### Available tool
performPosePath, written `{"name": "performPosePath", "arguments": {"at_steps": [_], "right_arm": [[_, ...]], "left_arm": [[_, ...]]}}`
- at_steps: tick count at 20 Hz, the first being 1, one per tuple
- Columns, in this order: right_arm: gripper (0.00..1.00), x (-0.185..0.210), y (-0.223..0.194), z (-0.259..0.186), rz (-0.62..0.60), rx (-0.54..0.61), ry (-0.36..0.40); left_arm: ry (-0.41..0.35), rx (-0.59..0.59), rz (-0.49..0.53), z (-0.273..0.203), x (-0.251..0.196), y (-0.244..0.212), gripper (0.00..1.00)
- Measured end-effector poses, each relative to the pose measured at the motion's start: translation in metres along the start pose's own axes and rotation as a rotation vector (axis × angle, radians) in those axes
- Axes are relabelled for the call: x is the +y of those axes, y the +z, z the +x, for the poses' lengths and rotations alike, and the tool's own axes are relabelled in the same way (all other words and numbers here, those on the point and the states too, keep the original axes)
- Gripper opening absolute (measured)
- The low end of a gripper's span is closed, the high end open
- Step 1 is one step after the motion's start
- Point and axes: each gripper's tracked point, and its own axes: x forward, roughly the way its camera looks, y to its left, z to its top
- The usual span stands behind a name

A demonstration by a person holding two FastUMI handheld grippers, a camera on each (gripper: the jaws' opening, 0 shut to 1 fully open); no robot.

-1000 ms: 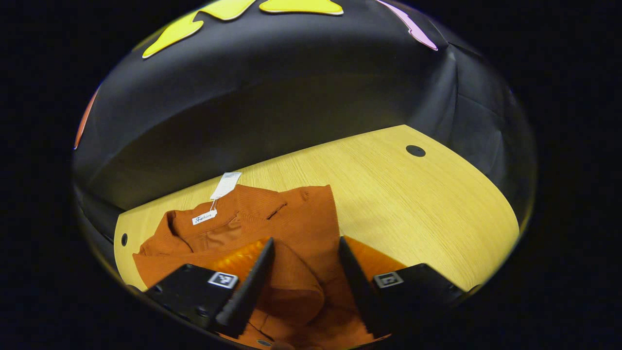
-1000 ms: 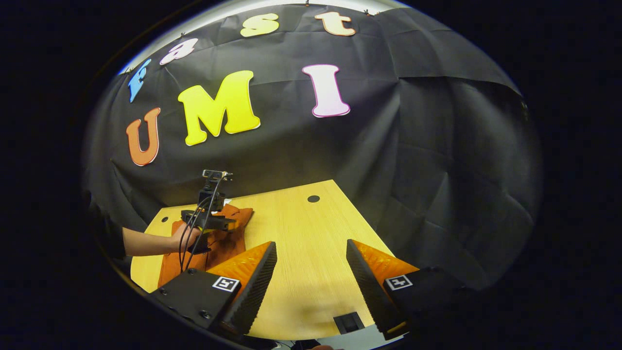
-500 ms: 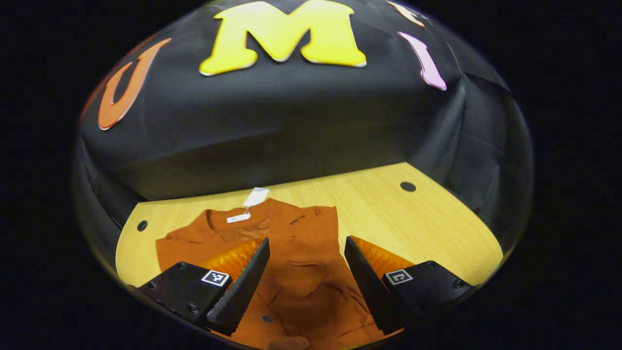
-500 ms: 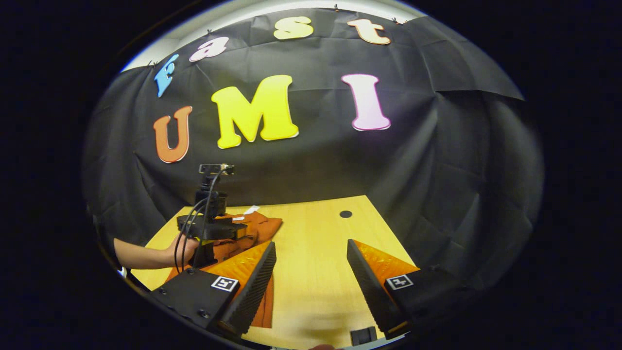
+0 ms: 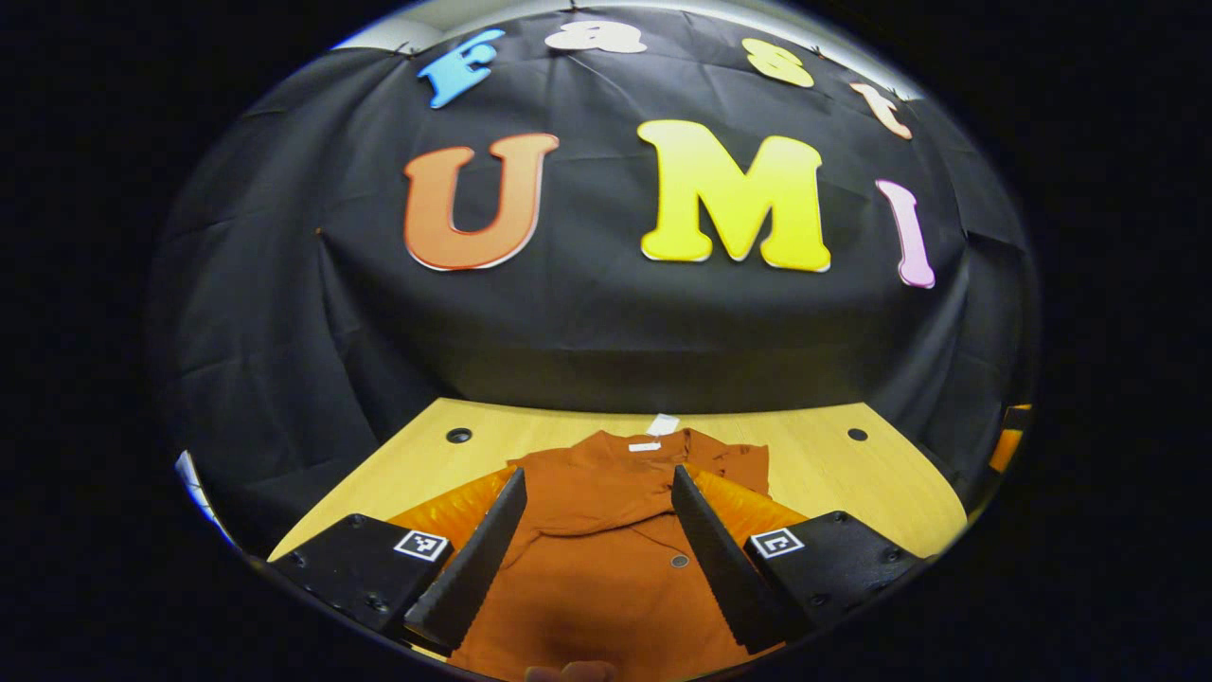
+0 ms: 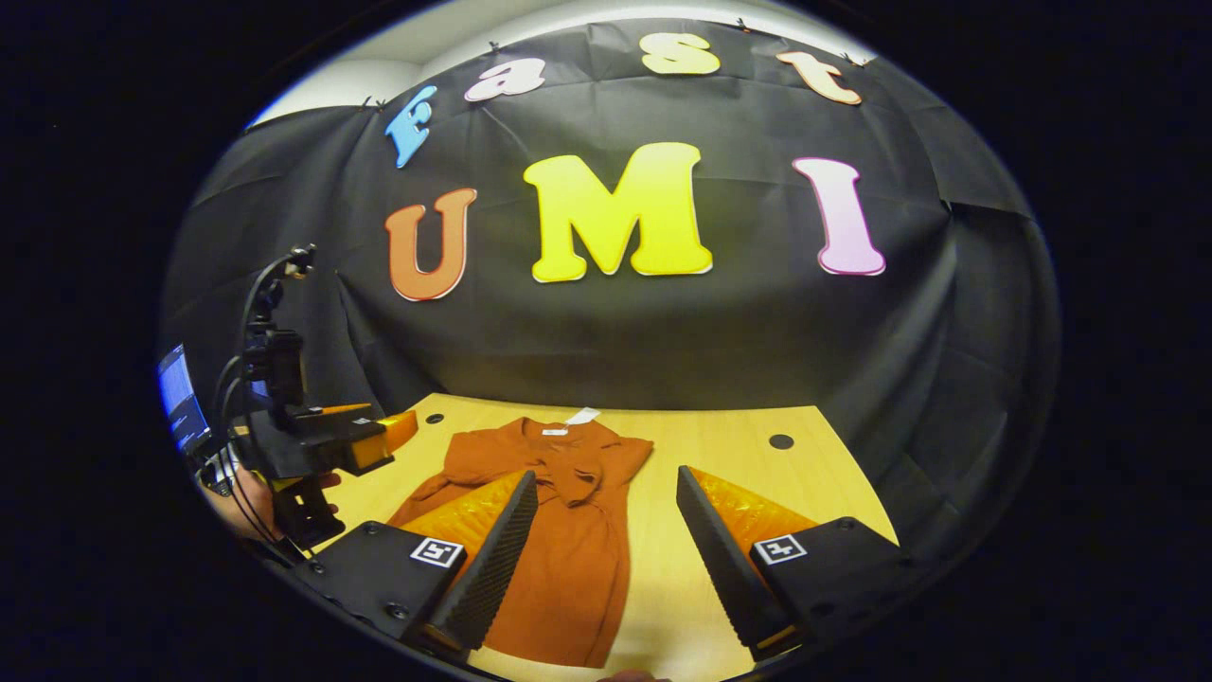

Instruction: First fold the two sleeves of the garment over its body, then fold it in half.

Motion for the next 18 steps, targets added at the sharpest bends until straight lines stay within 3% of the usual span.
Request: {"name": "performPosePath", "arguments": {"at_steps": [6, 9, 14, 18], "right_arm": [[0.95, 0.027, -0.013, 0.0, -0.02, 0.014, 0.007], [0.95, 0.028, -0.025, -0.002, -0.041, 0.037, -0.012], [0.95, 0.021, -0.089, -0.005, -0.015, 0.196, -0.013], [0.95, 0.009, -0.163, -0.01, 0.093, 0.37, -0.044]], "left_arm": [[0.015, -0.012, -0.026, -0.036, 0.046, -0.008, 0.99], [-0.013, 0.015, -0.019, -0.044, 0.058, -0.023, 0.99], [-0.081, 0.184, 0.013, -0.053, 0.076, -0.089, 1.0], [-0.143, 0.376, 0.012, -0.069, 0.09, -0.164, 1.0]]}}
